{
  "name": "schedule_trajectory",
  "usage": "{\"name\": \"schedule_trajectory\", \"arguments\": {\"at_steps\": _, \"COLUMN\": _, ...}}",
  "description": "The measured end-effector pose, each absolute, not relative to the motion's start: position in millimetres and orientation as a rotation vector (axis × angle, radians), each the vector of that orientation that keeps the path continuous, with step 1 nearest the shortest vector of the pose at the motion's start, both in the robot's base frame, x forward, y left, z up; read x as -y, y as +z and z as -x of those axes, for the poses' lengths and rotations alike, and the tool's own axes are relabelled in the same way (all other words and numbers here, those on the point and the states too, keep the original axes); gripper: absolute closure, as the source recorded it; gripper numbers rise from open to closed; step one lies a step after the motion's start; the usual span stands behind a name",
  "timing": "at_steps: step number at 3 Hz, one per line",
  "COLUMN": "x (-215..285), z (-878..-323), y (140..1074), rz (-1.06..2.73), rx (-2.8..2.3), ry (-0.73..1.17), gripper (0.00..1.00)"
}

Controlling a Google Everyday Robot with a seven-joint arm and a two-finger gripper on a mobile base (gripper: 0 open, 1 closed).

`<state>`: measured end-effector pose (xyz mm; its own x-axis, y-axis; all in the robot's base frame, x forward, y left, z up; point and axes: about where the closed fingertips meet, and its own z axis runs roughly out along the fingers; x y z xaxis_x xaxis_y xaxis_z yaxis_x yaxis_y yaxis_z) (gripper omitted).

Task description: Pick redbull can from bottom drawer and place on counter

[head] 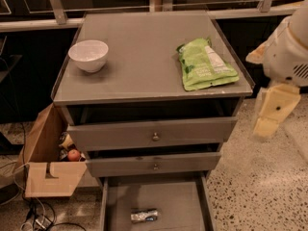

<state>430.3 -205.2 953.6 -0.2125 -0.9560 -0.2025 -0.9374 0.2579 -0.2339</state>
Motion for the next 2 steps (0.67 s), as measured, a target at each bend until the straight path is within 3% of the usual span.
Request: {"name": "schedule_trajectory", "arguments": {"at_steps": 2, "x": 157, "z": -413, "y": 871, "rz": 1.873, "rx": -2.186, "ry": -0.034, "gripper": 0.00}}
